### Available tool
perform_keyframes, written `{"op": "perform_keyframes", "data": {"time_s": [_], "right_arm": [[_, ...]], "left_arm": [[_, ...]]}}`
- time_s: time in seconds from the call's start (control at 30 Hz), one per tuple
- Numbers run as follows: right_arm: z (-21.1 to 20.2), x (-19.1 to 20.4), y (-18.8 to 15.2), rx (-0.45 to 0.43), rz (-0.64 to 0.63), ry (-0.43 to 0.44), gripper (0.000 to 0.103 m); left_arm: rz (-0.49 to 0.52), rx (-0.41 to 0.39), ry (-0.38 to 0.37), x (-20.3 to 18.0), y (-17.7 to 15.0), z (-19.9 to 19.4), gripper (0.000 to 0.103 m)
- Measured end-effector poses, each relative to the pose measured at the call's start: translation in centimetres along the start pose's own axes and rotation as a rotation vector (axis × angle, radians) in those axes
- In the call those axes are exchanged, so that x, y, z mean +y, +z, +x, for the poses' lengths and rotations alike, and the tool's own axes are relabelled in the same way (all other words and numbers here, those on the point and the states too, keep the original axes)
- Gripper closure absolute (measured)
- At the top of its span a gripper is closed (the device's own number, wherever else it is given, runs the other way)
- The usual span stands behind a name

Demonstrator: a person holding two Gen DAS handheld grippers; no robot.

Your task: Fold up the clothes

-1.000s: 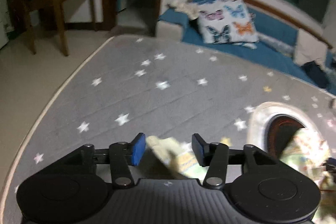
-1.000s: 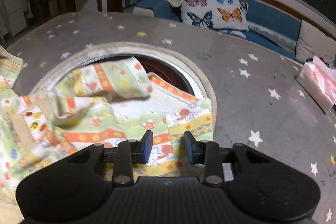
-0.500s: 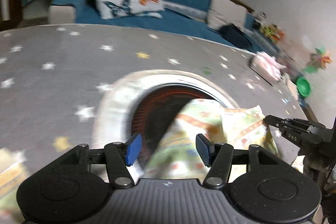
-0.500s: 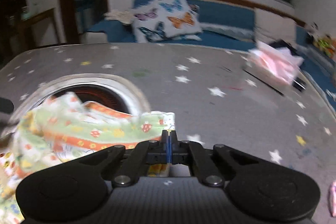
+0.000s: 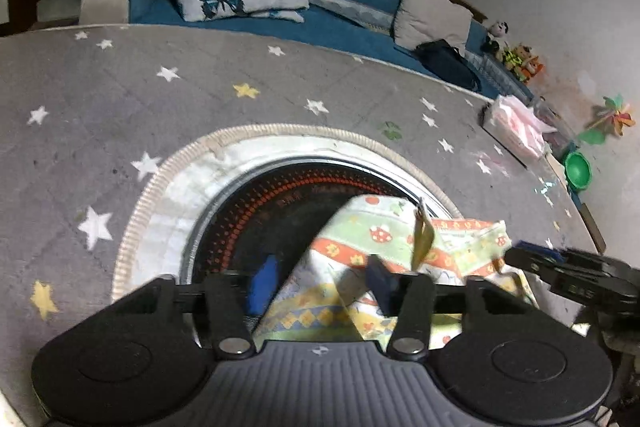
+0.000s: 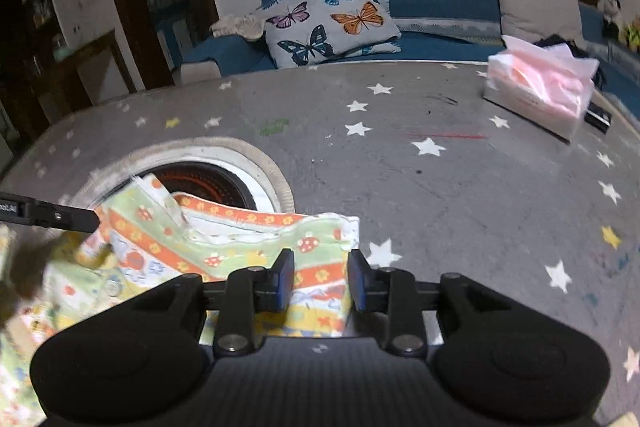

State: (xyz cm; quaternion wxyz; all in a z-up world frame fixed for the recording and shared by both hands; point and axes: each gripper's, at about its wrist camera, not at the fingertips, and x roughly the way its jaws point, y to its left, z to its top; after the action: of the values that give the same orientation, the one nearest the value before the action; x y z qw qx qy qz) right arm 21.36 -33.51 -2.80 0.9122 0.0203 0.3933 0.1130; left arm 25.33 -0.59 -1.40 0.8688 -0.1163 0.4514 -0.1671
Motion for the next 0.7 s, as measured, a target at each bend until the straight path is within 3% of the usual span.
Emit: {"op": "perform_keyframes", "data": {"time_s": [0.03,0.1,0.23,0.3,0.37,0.47,0.5,0.53,0.57,0.7], "right_arm": [[0.3,0.3,0.0,0.001,-0.014,-0.014,0.076],[0.8,0.8,0.0,-0.017,-0.049,-0.066,0.099],[-0.9,-0.6,0.0,-0.111,0.026,-0.173,0.101],[-1.0,-1.8,0.0,-0.091,0.049,-0.222,0.099],[-0.6,-3.0,-0.3,-0.047,0.084,-0.222,0.098],[-0.9,-3.7,-0.6,-0.045,0.141,-0.153,0.093],[-1.1,-3.7,-0.7,-0.053,0.157,-0.123,0.087],[-1.3,-3.4,-0.6,-0.062,0.159,-0.106,0.084],[-1.3,-2.9,-0.5,-0.067,0.147,-0.111,0.083],[-1.8,-1.0,0.3,-0.076,0.084,-0.1,0.082]], "left_arm": [[0.005,0.006,-0.004,-0.1,-0.1,0.3,0.081],[0.008,0.009,-0.007,-0.2,-0.1,0.6,0.092],[0.002,-0.089,0.072,0.4,0.1,-1.0,0.099],[0.0,-0.137,0.104,0.8,0.3,-1.9,0.099],[-0.005,-0.141,0.087,1.2,0.5,-2.3,0.099],[-0.028,-0.11,0.022,1.6,0.7,-2.1,0.094],[-0.032,-0.097,0.011,1.6,0.7,-1.7,0.079],[-0.034,-0.081,0.005,1.4,0.6,-1.3,0.051],[-0.032,-0.069,0.006,1.2,0.6,-0.9,0.043],[0.011,-0.026,-0.011,0.0,0.1,0.6,0.044]]}}
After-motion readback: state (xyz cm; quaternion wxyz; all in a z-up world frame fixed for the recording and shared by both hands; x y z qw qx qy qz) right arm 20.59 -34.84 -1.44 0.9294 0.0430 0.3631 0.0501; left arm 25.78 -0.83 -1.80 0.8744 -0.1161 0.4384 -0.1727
